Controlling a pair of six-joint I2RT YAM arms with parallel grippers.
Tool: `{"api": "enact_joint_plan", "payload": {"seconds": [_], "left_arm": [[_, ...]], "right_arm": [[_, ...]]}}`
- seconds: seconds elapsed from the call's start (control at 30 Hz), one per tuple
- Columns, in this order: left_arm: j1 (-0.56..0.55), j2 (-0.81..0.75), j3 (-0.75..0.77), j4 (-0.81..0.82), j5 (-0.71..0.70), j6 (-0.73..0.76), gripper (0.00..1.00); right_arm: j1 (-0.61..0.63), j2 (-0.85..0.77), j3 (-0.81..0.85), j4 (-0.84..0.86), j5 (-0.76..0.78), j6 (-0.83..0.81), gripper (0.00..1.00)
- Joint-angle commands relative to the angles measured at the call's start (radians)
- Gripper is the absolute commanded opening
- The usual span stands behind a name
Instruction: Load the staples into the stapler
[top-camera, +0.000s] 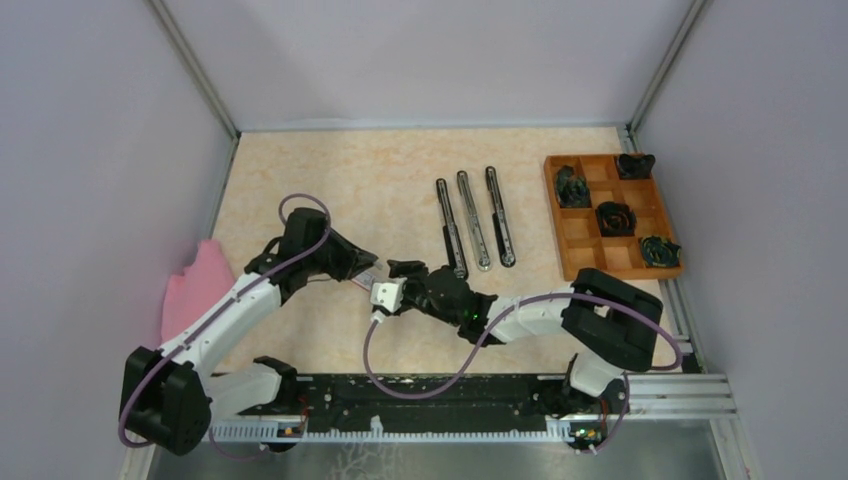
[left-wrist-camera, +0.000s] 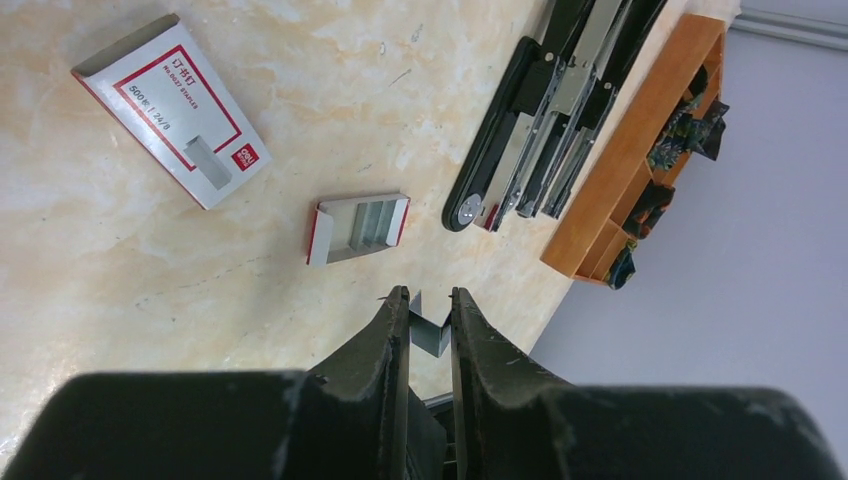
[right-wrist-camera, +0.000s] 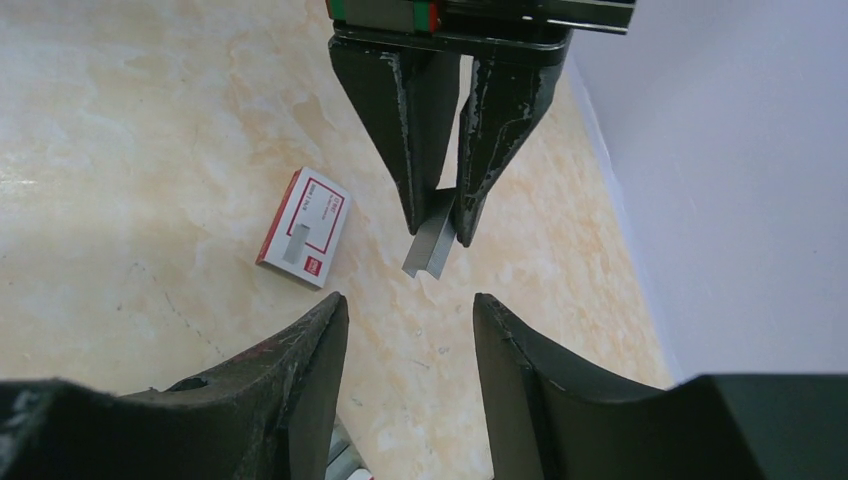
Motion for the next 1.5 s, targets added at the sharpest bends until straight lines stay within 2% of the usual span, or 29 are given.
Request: {"api": "enact_joint_plan", "payload": {"seconds": [0.0,0.7,1.07,1.33,1.47], "left_arm": [[-0.015,0.014,0.038,-0.042,-0.014,-0.036,0.0],[-0.043,0.027,0.041,-0.042,-0.028,-0.068,0.0],[-0.049,0.049,0.035,-0.03,-0.01,-0.078,0.0],[-0.052,0.057,0.026,-0.018,0.002,-0.086,0.01],[-0.051,0.067,0.027,-0.016,0.009,-0.082,0.02]], "right_arm": [[0.017,0.037,0.031,0.101,0.009,-0.064,0.49],[0.046,0.156,0.03,0.298,0.123,-0.159,0.38],[0.059,0.171,0.034,0.308,0.133,-0.181,0.32],[0.069,0.17,0.012,0.34,0.147,-0.187,0.21],[0.072,0.158,0.001,0.338,0.151,-0.178,0.11]]}}
